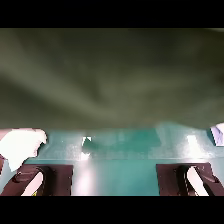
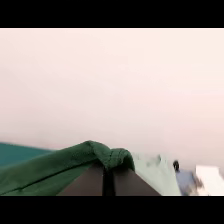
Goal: Fold the shirts.
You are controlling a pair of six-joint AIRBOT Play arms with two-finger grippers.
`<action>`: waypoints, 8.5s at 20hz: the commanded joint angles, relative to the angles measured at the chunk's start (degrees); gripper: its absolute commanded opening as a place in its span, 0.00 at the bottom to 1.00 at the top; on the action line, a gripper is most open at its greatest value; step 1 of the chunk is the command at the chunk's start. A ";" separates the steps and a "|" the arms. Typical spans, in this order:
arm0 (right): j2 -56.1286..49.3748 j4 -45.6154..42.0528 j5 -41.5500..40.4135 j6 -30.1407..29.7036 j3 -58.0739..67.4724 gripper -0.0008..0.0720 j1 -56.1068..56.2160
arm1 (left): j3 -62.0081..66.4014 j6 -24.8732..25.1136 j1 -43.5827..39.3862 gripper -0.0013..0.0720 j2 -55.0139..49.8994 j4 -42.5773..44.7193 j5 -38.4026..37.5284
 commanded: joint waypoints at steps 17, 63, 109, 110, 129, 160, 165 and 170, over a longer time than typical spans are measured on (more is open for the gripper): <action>-46.40 -3.52 -7.96 1.75 -29.20 0.03 12.24 | -52.61 13.75 -0.13 0.05 -34.64 -3.56 26.60; -11.65 -0.09 0.44 -1.55 -67.98 0.63 6.25 | -92.70 8.63 0.07 0.68 -20.59 7.06 1.25; -10.84 -8.96 1.66 1.99 -66.34 0.03 15.06 | -81.02 5.14 -2.36 0.05 -5.05 6.43 11.21; -14.14 -8.98 0.63 1.66 -64.28 0.03 15.06 | -80.43 5.18 -2.36 0.05 -7.10 6.43 13.53; -50.45 -2.73 -4.61 2.40 -32.96 0.65 19.17 | -65.44 10.54 -2.34 0.93 -34.27 1.55 23.69; -50.27 24.00 2.40 -20.94 -50.99 0.03 6.84 | -60.85 8.26 -10.88 0.05 -34.18 -0.68 6.23; -41.59 24.02 9.53 -14.99 -46.01 0.03 7.50 | -50.12 6.43 -24.15 0.05 -39.15 -0.79 12.70; -37.27 24.06 13.03 -6.10 -34.58 0.03 14.14 | -36.28 6.40 -32.79 0.05 -54.38 -6.36 15.96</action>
